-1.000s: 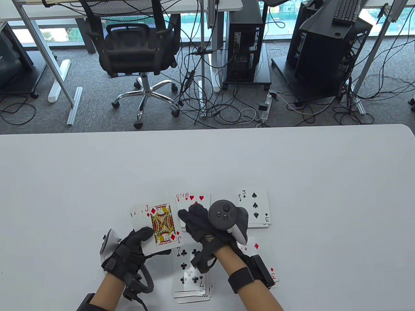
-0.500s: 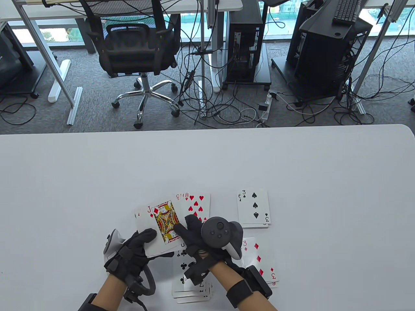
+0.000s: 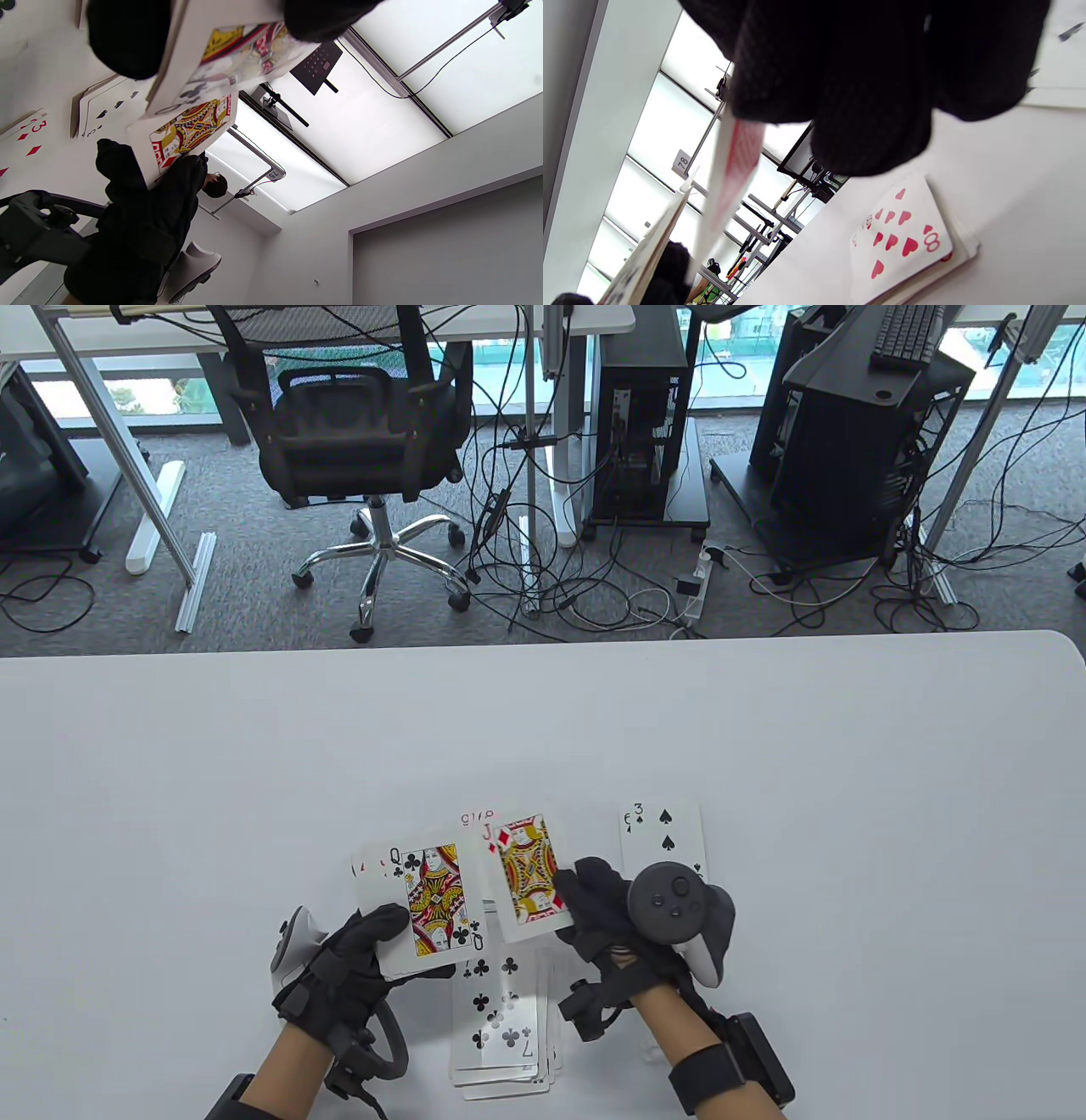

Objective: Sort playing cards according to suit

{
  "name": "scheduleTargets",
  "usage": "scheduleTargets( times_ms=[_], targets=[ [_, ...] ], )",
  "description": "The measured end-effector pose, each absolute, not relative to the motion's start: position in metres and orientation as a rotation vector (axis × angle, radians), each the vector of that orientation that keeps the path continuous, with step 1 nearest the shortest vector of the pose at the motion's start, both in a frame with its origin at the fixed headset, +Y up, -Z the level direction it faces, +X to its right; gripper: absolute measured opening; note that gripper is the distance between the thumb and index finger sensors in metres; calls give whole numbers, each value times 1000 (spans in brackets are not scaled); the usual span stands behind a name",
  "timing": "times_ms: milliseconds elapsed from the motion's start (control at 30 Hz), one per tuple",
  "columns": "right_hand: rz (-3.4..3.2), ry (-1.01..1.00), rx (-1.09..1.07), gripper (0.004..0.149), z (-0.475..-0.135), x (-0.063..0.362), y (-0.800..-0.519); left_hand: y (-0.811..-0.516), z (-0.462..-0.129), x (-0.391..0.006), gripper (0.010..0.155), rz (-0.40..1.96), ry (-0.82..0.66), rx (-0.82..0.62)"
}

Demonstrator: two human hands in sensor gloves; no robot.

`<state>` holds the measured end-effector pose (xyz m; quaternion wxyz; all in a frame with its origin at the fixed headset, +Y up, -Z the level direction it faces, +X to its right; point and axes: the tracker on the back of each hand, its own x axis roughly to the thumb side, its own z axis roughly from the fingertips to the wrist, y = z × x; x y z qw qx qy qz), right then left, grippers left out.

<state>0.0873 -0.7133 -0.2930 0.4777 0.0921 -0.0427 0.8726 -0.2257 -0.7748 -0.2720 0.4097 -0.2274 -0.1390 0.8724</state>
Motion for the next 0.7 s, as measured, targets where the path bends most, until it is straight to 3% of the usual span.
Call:
scheduleTargets(
  times_ms=[333,700],
  targets=[
    [2526,208,-21,44,-256,169,-743,-776,-271,-226,53,2198,-328,-572],
    [3150,424,128,57,-245,157,-773,-777,-271,-227,54,2197,-322,-573]
  ],
)
